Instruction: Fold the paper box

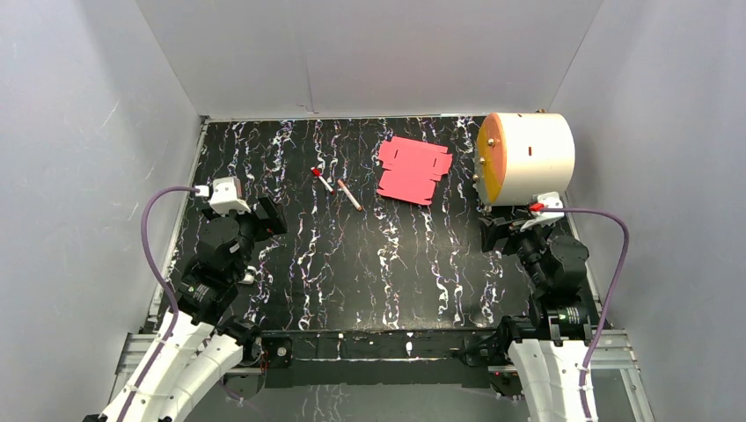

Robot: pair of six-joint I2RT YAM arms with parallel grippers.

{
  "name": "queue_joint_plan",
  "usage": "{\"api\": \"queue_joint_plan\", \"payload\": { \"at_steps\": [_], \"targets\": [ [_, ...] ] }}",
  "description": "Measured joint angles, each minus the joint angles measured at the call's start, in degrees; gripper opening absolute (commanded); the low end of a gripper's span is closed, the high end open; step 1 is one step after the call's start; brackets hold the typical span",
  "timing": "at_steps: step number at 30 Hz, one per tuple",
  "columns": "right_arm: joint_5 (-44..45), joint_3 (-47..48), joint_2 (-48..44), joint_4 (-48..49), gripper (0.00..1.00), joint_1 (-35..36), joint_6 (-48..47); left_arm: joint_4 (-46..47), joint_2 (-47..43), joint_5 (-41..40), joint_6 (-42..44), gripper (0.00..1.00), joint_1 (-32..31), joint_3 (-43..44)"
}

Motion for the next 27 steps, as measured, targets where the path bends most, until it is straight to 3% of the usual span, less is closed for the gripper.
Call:
{"api": "queue_joint_plan", "payload": {
  "at_steps": [11, 27],
  "targets": [
    [-1.84, -0.52, -0.15, 1.18, 0.98, -0.02, -1.81, -0.42, -4.50, 2.03, 0.04, 0.92, 0.00, -0.39],
    [-17.77, 12.87, 23.65, -0.42, 0.98, 0.00, -7.08, -3.54, -10.97, 10.91, 0.57, 0.92, 0.02, -5.60]
  ]
}}
